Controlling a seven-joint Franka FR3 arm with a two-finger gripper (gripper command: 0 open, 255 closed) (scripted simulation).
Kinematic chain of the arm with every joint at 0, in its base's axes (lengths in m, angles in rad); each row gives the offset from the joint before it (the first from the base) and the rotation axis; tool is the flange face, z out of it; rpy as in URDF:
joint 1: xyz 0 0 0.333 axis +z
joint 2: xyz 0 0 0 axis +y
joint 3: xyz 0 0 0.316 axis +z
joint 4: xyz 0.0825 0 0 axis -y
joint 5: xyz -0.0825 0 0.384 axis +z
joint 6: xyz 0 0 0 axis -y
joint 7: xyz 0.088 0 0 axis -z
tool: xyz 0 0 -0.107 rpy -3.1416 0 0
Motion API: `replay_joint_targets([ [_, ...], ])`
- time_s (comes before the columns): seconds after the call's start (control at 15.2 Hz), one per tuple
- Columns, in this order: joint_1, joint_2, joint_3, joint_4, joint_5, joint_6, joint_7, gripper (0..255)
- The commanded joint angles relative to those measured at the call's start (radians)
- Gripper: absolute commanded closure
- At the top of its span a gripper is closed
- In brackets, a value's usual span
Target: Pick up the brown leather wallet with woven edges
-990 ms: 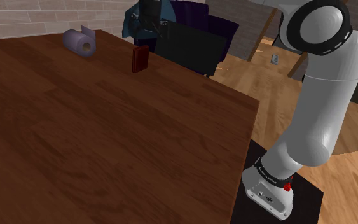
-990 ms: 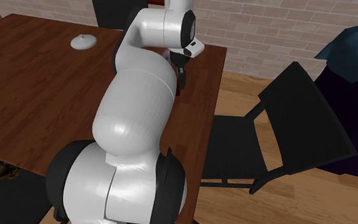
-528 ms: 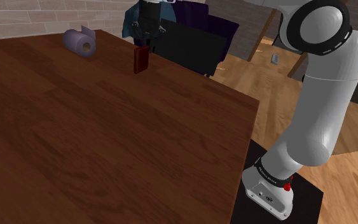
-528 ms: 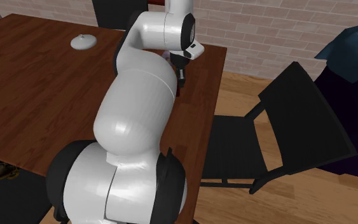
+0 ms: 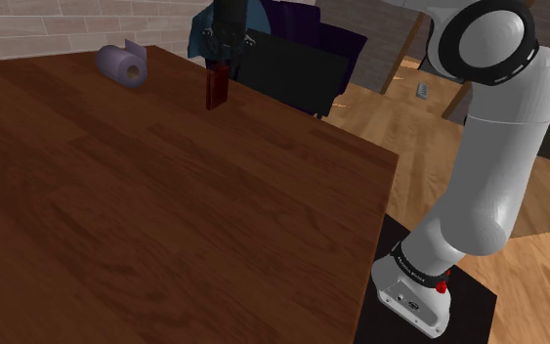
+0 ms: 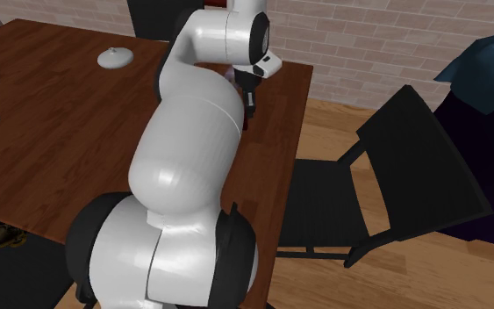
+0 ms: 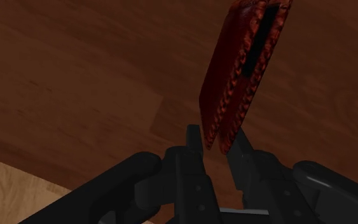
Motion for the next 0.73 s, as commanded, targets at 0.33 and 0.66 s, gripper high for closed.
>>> replay_joint_targets([
  [0.33,0.019,0.035,0.0,0.149,-0.011,-0.114,-0.004,255],
  [0.66,0.043,0.086,-0.002,0.299,-0.027,-0.214,-0.007,255],
])
